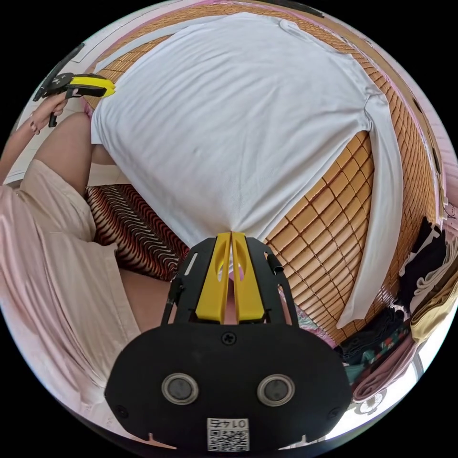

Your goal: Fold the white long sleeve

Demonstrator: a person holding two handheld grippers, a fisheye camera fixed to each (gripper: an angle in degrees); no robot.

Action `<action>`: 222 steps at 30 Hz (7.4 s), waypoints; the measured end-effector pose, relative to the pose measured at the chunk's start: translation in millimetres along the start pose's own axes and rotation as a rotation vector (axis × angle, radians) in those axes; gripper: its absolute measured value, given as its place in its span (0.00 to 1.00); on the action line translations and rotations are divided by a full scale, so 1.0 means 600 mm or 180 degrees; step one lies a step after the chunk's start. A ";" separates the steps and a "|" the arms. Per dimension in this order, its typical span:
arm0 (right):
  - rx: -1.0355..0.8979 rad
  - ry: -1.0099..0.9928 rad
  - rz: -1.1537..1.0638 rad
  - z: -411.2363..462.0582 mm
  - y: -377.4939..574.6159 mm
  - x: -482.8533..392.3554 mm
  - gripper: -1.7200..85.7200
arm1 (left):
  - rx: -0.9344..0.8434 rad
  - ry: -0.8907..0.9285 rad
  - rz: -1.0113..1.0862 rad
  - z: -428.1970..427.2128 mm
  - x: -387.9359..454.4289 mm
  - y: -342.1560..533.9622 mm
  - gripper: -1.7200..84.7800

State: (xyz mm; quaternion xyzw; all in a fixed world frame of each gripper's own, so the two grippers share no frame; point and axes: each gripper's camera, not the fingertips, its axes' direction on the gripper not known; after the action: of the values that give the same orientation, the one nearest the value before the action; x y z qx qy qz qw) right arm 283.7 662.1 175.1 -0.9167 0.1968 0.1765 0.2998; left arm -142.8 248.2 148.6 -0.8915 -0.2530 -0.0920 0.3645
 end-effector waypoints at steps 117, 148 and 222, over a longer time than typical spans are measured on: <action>0.3563 -0.0409 0.0171 -0.424 0.110 -0.009 0.03 | 0.3840 0.0577 0.1179 -0.302 0.053 0.166 0.01; 0.1361 -0.0139 0.0427 -0.189 0.110 0.182 0.11 | 0.1275 0.0532 0.1395 0.128 0.255 -0.127 0.02; 0.3261 -0.0213 0.4929 0.086 1.075 0.441 0.03 | 0.1215 -0.0270 0.3199 0.324 1.273 -0.673 0.12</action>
State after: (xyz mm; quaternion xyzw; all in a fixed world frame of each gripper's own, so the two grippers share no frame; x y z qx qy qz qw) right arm 200.0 147.3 -290.6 -0.2798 0.7991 0.2453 0.4722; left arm 297.2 921.6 518.8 -0.8235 0.1780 0.1774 0.5086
